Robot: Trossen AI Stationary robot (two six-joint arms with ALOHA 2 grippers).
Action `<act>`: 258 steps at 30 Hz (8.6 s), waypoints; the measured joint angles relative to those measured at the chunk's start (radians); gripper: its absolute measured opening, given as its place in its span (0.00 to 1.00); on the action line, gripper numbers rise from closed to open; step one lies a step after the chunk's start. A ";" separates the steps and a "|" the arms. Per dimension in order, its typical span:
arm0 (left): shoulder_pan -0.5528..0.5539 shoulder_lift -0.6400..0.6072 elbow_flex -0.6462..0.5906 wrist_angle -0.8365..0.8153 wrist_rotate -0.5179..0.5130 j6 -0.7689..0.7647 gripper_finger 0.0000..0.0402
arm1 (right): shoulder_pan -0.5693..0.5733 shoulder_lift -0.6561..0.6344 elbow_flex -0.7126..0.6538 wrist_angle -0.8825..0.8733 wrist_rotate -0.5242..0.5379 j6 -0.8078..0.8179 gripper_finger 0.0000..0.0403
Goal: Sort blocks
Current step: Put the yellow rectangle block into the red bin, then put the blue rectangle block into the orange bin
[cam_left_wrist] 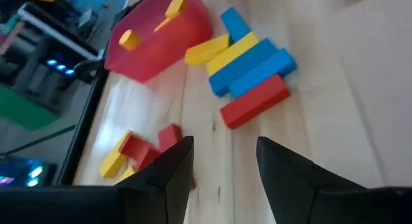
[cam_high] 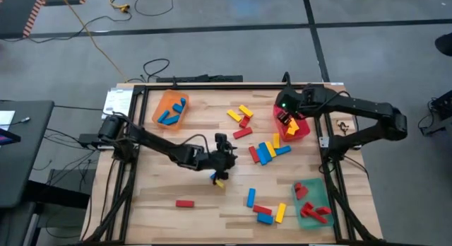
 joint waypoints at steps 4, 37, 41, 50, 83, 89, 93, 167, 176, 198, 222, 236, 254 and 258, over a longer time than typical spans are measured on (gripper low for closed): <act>0.024 -0.027 0.000 -0.007 0.086 0.005 0.41 | -0.058 -0.051 -0.032 -0.002 -0.034 -0.014 0.14; 0.075 -0.070 0.009 0.093 0.486 -0.089 0.41 | -0.196 -0.175 -0.318 0.064 -0.312 -0.063 0.15; 0.075 -0.081 0.008 0.100 0.500 -0.091 0.41 | -0.196 -0.175 -0.318 0.063 -0.313 -0.063 0.15; 0.082 -0.083 0.008 0.083 0.500 -0.093 0.41 | -0.196 -0.175 -0.318 0.066 -0.343 -0.067 0.15; 0.083 -0.082 0.008 0.024 0.499 -0.124 0.41 | -0.247 -0.171 -0.434 0.178 -0.484 -0.079 0.15; 0.083 -0.082 0.008 0.025 0.499 -0.125 0.41 | -0.247 -0.171 -0.436 0.183 -0.483 -0.089 0.15; 0.083 -0.082 0.008 0.025 0.499 -0.125 0.41 | -0.244 -0.171 -0.436 0.200 -0.484 -0.092 0.20; 0.424 -0.240 0.010 -0.385 0.693 -0.208 0.41 | 0.713 -0.105 -0.434 0.634 -0.356 0.322 0.56; 0.286 -0.301 0.009 -0.548 0.691 -0.308 0.41 | 0.769 0.000 -0.434 0.789 -0.339 0.308 0.56; -0.008 -0.293 -0.009 -0.510 0.378 -0.527 0.41 | 0.886 0.123 -0.434 0.893 -0.213 0.289 0.56; -0.057 -0.293 -0.147 -0.284 0.281 -0.438 0.41 | 0.957 0.124 -0.434 1.006 0.028 0.148 0.56; -0.024 -0.293 -0.147 -0.199 0.280 -0.320 0.41 | 0.952 0.124 -0.434 1.028 0.058 0.154 0.56; -0.025 -0.293 -0.147 -0.173 0.320 -0.327 0.41 | 0.951 0.124 -0.434 1.039 0.058 0.155 0.56; -0.024 -0.293 -0.147 -0.173 0.322 -0.326 0.41 | 0.951 0.124 -0.434 1.040 0.055 0.156 0.56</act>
